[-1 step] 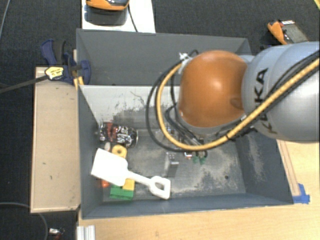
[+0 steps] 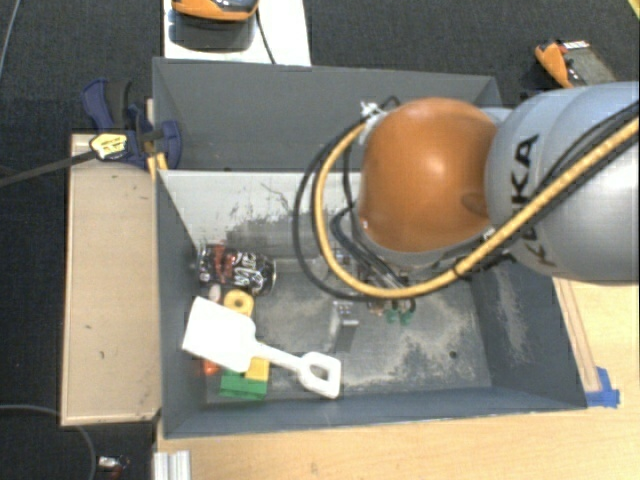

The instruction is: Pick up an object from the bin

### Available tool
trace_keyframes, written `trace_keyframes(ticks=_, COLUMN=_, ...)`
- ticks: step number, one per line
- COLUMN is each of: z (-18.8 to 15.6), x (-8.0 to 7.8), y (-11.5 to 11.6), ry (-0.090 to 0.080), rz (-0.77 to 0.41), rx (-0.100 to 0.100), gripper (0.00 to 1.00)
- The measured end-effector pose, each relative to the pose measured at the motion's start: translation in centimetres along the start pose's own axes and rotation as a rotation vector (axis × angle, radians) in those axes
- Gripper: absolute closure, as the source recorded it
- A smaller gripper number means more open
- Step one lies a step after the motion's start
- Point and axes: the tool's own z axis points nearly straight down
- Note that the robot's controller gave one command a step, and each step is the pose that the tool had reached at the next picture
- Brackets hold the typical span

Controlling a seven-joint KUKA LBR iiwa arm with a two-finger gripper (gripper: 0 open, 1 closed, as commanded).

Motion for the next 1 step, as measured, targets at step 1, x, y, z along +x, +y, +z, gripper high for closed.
trace_keyframes(ticks=1, z=7.57, x=0.4, y=1.29, ry=-0.003, rz=0.119, rx=-0.002, gripper=0.0)
